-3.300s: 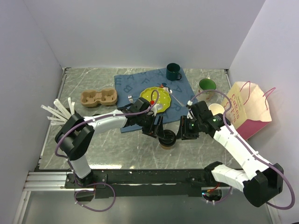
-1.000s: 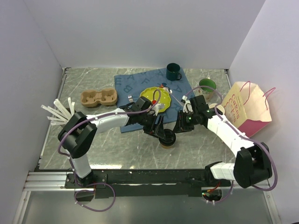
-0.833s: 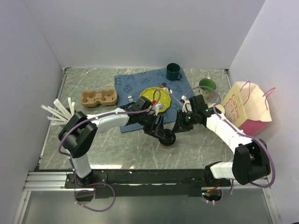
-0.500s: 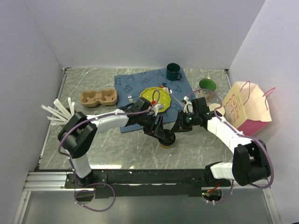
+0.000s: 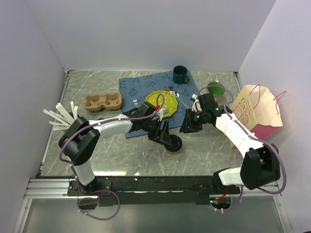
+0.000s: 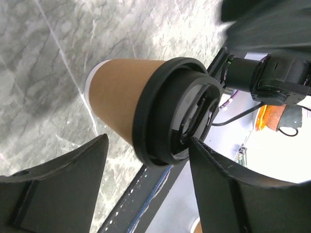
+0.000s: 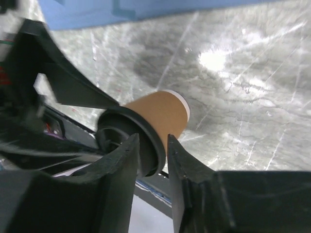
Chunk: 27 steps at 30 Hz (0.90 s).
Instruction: Pack the takeout coffee
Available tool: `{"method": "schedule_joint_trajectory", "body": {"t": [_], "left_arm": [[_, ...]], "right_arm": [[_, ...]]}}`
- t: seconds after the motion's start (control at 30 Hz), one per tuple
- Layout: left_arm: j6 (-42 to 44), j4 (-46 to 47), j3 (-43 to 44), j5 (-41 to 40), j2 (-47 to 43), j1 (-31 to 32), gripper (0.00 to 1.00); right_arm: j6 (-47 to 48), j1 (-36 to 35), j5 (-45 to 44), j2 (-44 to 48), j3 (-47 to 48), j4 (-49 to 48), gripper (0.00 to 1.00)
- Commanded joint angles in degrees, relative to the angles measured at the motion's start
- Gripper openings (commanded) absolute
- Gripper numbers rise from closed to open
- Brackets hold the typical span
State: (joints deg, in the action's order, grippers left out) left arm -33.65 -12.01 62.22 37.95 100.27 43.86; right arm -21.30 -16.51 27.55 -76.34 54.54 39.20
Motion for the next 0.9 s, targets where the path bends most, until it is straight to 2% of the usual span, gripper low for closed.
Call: {"method": "schedule_joint_trajectory", "body": {"t": [0.0,0.13,0.4,0.77,0.87], "left_arm": [[1.31,-5.22,0.36,-2.72,-0.77,-1.75,0.74],[0.17,-4.95,2.21,-0.43,-1.83,-2.37,0.78],[0.95,-6.18,4.05,-0.69,-3.06,-2.9,0.77],[1.13,-6.8,2.91,-0.25,-5.96,-3.95,0.77],[0.87,-7.24,2.65,-2.97,-6.84,-4.22,0.76]], "right_arm": [[0.47,-0.01,-2.24,2.24,5.66,6.41,0.4],[0.56,-0.01,-0.92,4.87,4.0,6.77,0.41],[-0.85,-2.11,0.58,7.17,1.0,5.36,0.39],[-2.78,-8.09,-6.09,3.22,3.99,5.53,0.41],[-2.78,-9.32,-8.12,1.64,5.39,6.67,0.41]]}}
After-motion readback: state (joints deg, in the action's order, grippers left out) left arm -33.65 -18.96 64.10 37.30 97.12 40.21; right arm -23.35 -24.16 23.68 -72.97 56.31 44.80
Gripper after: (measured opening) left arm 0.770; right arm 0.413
